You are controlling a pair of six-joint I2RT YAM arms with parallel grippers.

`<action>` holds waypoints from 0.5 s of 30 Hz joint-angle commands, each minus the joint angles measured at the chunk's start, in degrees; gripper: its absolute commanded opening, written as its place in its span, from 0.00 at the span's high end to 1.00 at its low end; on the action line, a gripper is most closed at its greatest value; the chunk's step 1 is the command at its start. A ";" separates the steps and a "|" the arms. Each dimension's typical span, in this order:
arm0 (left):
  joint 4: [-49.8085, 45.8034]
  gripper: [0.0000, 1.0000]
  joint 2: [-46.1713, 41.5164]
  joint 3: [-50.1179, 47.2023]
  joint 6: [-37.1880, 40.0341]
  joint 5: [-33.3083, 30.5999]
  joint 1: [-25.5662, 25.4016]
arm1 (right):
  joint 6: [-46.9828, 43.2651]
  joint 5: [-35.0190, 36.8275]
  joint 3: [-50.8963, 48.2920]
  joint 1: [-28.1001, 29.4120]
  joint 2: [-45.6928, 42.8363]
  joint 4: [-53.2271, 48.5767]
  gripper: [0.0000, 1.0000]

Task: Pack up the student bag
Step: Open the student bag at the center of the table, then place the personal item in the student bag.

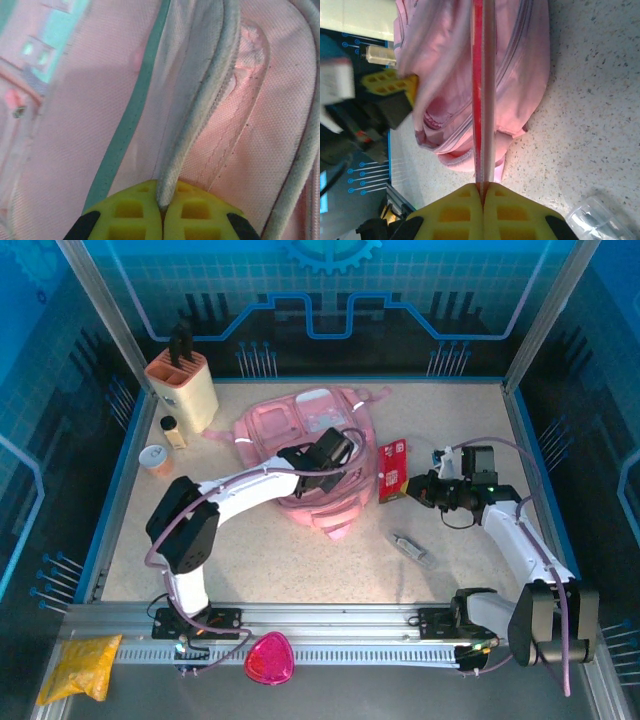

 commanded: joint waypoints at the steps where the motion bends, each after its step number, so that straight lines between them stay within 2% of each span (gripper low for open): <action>1: -1.60 1.00 -6.31 6.74 -7.04 -1.01 0.71 | -0.25 -3.00 1.06 1.65 1.50 -0.39 1.00; 7: -8.44 1.00 -5.54 16.02 -14.09 0.08 0.66 | 7.62 -4.82 0.82 8.60 6.63 11.75 1.00; 10: -10.94 1.00 -4.96 19.24 -18.55 0.81 0.45 | 9.58 -4.10 3.48 13.01 12.44 16.75 1.00; 15: -14.79 1.00 -4.36 22.52 -26.26 0.91 -0.23 | 14.68 -1.70 7.75 16.43 23.89 28.06 1.00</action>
